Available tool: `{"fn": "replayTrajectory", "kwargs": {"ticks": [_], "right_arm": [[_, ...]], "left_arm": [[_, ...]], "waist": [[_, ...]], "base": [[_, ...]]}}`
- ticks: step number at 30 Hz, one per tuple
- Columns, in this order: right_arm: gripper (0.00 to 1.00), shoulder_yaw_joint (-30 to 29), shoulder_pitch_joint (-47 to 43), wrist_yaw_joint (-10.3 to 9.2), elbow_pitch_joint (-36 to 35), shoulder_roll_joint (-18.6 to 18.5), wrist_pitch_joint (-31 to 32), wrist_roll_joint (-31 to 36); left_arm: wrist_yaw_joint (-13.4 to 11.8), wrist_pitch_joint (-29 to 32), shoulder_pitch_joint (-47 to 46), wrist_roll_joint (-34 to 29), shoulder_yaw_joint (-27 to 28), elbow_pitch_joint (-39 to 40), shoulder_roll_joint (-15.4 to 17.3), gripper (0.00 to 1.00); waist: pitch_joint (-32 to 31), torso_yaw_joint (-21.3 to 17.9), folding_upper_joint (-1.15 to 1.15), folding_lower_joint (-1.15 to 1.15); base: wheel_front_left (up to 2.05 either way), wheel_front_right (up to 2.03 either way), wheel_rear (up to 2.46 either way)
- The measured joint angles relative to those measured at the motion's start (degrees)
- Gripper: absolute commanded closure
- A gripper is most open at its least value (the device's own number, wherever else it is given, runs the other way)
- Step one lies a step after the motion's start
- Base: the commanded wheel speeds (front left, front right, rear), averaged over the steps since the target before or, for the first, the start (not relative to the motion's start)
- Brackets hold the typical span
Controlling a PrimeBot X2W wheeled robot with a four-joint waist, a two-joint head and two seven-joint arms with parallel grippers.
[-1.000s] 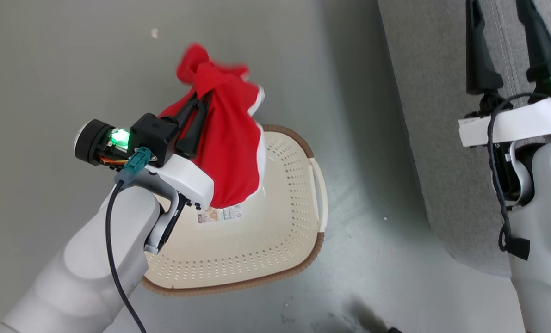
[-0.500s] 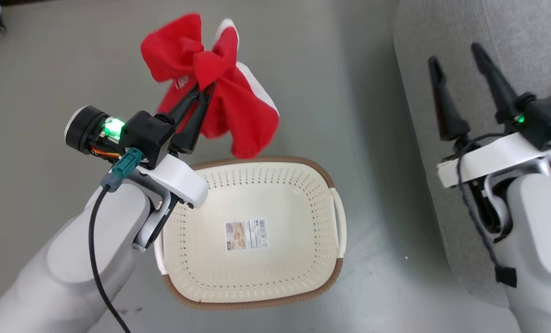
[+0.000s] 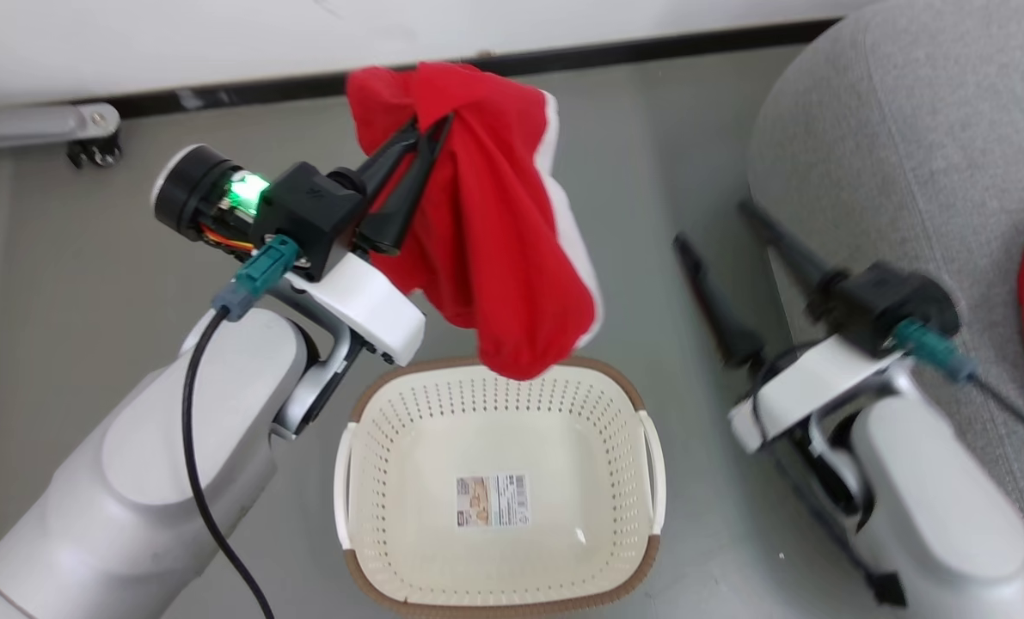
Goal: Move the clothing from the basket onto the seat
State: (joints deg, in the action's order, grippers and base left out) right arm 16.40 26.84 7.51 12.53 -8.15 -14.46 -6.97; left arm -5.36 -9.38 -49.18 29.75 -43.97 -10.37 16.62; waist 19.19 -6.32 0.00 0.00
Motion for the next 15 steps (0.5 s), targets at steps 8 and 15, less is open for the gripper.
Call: {"fn": "replayTrajectory", "kwargs": {"ticks": [8, 15], "right_arm": [[0.00, 9.64, -3.20, 0.00, 1.83, 0.23, 0.00, -5.13], [0.00, 13.15, -3.13, -0.01, 3.05, -0.46, 0.00, -7.98]], "left_arm": [[0.07, 2.32, -0.02, 1.46, -0.63, 0.43, -0.85, 1.00], [0.55, 4.12, 0.00, 2.58, -1.45, 0.79, -1.91, 1.00]], "waist": [[-4.95, 1.19, 0.00, 0.00], [-8.99, 2.02, 0.00, 0.00]], "base": [[0.00, 0.00, 0.00], [0.00, 0.00, 0.00]]}}
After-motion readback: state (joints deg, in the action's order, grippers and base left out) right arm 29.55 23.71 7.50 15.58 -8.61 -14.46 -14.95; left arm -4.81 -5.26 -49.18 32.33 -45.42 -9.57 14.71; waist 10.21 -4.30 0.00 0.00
